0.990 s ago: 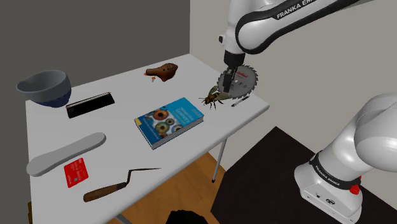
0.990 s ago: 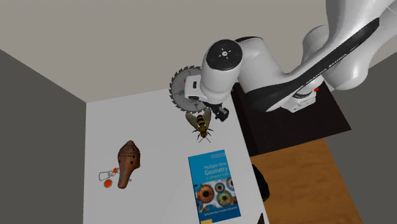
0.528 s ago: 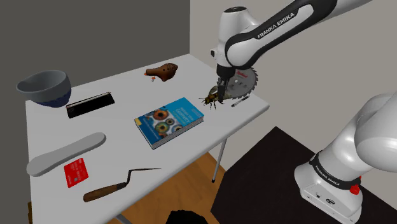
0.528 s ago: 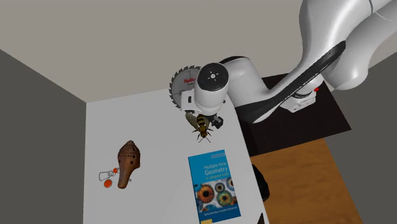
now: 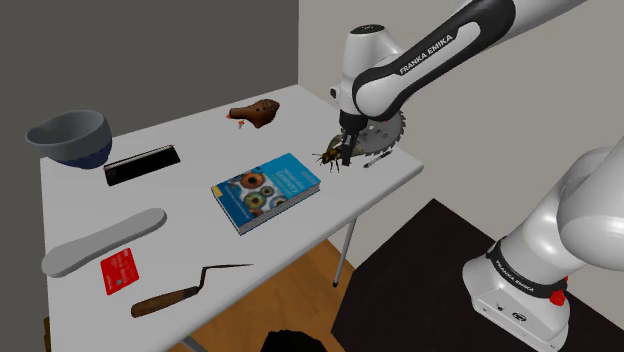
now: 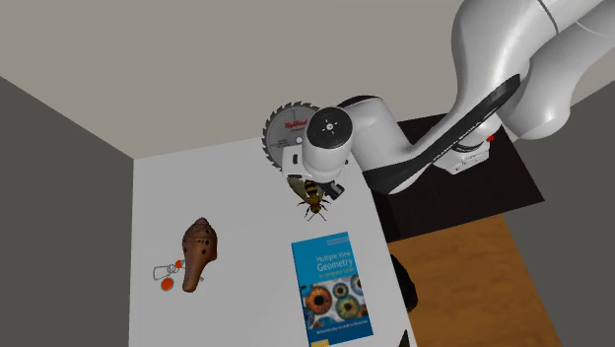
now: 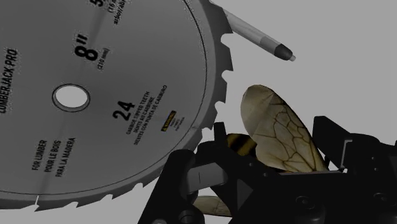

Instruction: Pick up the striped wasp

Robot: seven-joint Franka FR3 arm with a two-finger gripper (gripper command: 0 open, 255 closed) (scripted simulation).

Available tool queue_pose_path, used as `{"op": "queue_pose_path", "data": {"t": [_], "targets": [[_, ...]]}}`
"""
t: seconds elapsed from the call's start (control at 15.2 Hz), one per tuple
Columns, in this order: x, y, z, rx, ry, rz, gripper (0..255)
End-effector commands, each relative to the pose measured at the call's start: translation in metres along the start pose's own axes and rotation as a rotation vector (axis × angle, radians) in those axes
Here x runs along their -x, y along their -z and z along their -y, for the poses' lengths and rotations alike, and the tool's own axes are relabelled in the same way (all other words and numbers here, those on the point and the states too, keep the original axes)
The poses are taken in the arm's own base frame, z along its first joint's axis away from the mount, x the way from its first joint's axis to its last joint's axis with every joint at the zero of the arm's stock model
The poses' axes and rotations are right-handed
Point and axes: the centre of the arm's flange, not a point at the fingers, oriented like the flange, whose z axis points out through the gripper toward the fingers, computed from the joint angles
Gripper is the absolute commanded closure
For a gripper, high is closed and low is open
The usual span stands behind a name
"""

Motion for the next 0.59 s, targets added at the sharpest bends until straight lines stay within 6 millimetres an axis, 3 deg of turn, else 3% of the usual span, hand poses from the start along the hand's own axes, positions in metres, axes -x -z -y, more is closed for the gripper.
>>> {"op": "queue_pose_path", "data": {"t": [0.0,0.4,0.53], "targets": [[0.000,-0.001,0.000,-0.001,0.000,0.002,255],[0.000,-0.001,0.000,-0.001,0.000,0.002,255],[0.000,0.010,0.000,-0.001,0.000,0.002,255]]}}
